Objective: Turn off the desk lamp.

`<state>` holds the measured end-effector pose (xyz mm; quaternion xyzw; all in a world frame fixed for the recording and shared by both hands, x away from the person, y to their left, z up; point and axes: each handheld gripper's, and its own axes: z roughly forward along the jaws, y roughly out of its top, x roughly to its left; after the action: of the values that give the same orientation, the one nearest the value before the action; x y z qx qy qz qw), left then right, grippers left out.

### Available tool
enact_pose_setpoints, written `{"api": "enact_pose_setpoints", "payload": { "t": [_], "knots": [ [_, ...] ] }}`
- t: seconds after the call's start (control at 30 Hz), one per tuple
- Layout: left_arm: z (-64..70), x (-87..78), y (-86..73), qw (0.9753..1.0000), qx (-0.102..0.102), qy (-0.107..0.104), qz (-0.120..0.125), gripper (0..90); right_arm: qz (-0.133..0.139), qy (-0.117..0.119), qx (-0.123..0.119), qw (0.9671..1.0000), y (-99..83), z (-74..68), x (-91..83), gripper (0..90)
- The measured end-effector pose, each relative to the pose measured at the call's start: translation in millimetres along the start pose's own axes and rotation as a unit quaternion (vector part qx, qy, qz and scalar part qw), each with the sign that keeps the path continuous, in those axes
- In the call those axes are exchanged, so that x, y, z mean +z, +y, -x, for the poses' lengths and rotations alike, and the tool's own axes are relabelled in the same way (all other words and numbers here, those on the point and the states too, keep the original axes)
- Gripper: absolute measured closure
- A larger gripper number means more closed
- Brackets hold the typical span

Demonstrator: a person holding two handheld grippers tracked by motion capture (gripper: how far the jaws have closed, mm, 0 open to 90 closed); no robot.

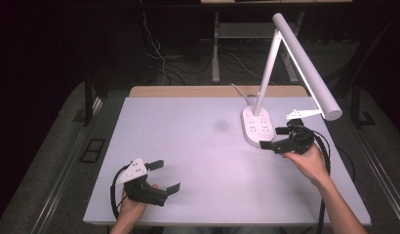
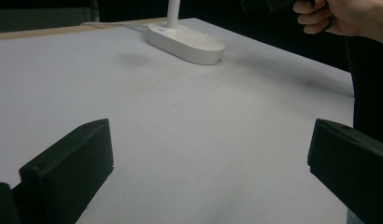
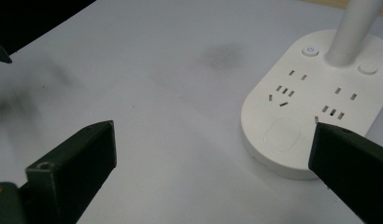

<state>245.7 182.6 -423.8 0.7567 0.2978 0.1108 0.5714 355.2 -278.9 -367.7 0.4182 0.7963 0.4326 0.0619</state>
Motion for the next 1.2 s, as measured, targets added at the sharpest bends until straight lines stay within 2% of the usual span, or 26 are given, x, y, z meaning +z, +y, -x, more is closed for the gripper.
{"api": "enact_pose_setpoints", "payload": {
  "t": [0.3,0.53,0.9,1.0,1.07,1.13,1.17,1.2],
  "knots": [
    [-1.0,-0.6,0.1,1.0000,-0.001,0.001,0.000,0.0,-0.003,-0.008,-0.001,1.0000,18.0,12.2,3.7,0.9],
    [-1.3,-0.4,-0.2,1.0000,-0.002,0.001,-0.001,0.0,-0.001,-0.011,0.013,0.9998,25.6,23.2,6.5,0.9],
    [-1.4,-0.5,0.1,1.0000,-0.002,0.000,0.000,0.0,-0.016,-0.026,0.016,0.9994,37.5,45.9,26.4,0.9],
    [-1.7,-0.9,-0.1,1.0000,-0.006,0.000,0.003,0.0,-0.018,-0.026,0.011,0.9994,39.7,51.4,29.9,7.2],
    [-1.9,-1.2,0.0,1.0000,-0.006,0.000,0.004,0.0,-0.020,-0.033,0.012,0.9992,40.4,52.9,30.9,7.3],
    [-2.6,-1.4,0.0,1.0000,-0.006,-0.001,0.005,0.0,-0.023,-0.039,0.008,0.9989,41.1,57.5,32.8,16.9],
    [-2.8,-1.4,0.0,1.0000,-0.006,-0.001,0.005,0.0,-0.023,-0.039,0.008,0.9989,41.1,57.5,32.8,16.9],
    [-2.9,-1.3,0.0,1.0000,-0.007,-0.001,0.005,0.0,-0.026,-0.044,0.007,0.9987,42.4,61.7,33.9,21.7]
  ]
}}
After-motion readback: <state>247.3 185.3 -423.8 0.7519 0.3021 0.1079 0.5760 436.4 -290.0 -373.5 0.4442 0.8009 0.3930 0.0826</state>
